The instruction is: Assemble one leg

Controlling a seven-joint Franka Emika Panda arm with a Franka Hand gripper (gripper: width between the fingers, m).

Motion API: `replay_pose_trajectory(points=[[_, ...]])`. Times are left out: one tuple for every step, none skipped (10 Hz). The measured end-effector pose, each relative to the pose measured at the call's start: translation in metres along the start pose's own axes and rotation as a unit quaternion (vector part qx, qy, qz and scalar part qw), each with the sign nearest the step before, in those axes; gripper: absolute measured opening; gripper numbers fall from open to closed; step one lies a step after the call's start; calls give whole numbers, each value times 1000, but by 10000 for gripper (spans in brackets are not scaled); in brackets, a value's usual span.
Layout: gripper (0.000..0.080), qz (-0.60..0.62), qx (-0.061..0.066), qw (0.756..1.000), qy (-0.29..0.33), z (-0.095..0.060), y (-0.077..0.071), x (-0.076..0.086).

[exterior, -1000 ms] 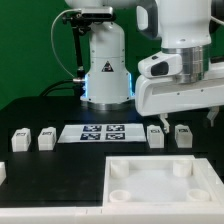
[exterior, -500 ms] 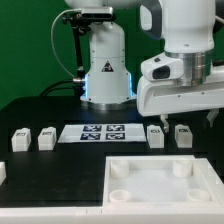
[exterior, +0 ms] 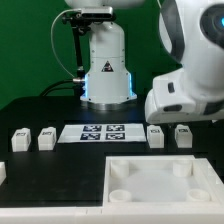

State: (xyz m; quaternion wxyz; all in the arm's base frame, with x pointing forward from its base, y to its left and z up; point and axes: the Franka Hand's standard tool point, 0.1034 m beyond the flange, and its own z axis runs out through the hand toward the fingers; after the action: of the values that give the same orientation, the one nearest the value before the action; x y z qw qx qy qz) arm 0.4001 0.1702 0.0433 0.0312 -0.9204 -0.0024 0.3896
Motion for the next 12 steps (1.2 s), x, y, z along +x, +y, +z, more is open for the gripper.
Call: replay_pose_trajectory(points=[[649, 0, -2, 998, -56, 1, 1, 1], [649, 0, -1, 997, -78, 1, 1, 5], [649, -1, -1, 997, -74, 1, 1, 7], [649, 0, -1, 997, -76, 2, 1, 7], [649, 5, -2, 997, -83, 13, 2, 7], [649, 7, -3, 996, -88, 22, 2, 8], [649, 7, -4, 997, -82, 30, 1, 10], [649, 7, -5, 997, -82, 37, 2, 9], [649, 11, -6, 996, -85, 39, 3, 8], [649, 14, -6, 996, -85, 39, 3, 8], [533, 14, -6, 996, -85, 39, 3, 8], [382, 14, -6, 996, -85, 39, 3, 8]])
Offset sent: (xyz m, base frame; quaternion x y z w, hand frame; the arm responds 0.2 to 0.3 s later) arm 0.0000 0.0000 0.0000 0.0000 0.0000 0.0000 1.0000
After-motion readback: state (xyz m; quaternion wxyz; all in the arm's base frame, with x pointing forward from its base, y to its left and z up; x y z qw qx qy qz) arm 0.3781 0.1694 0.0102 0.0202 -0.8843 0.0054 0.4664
